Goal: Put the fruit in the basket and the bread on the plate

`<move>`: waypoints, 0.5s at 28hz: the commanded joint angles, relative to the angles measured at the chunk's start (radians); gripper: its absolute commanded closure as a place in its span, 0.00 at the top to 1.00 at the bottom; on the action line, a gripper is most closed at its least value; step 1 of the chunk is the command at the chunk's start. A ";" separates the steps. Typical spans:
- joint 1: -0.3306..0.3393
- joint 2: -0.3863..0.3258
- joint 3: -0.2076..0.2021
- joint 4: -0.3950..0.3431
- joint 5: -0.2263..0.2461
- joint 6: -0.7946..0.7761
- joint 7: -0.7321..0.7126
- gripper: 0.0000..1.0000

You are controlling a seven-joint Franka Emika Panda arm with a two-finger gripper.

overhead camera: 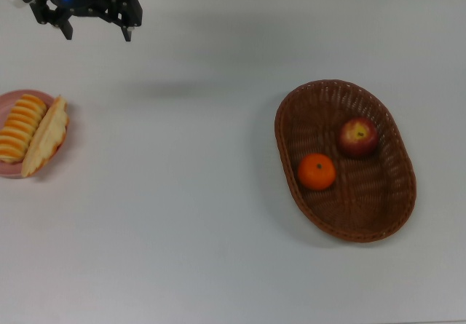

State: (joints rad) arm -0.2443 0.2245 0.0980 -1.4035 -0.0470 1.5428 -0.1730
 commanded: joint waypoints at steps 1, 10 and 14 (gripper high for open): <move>0.003 -0.017 -0.014 -0.011 -0.005 -0.012 -0.002 1.00; 0.013 -0.017 -0.012 -0.017 -0.005 -0.016 0.003 1.00; 0.016 -0.017 -0.006 -0.019 -0.002 -0.016 0.003 1.00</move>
State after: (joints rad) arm -0.2426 0.2236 0.0938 -1.4037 -0.0477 1.5428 -0.1730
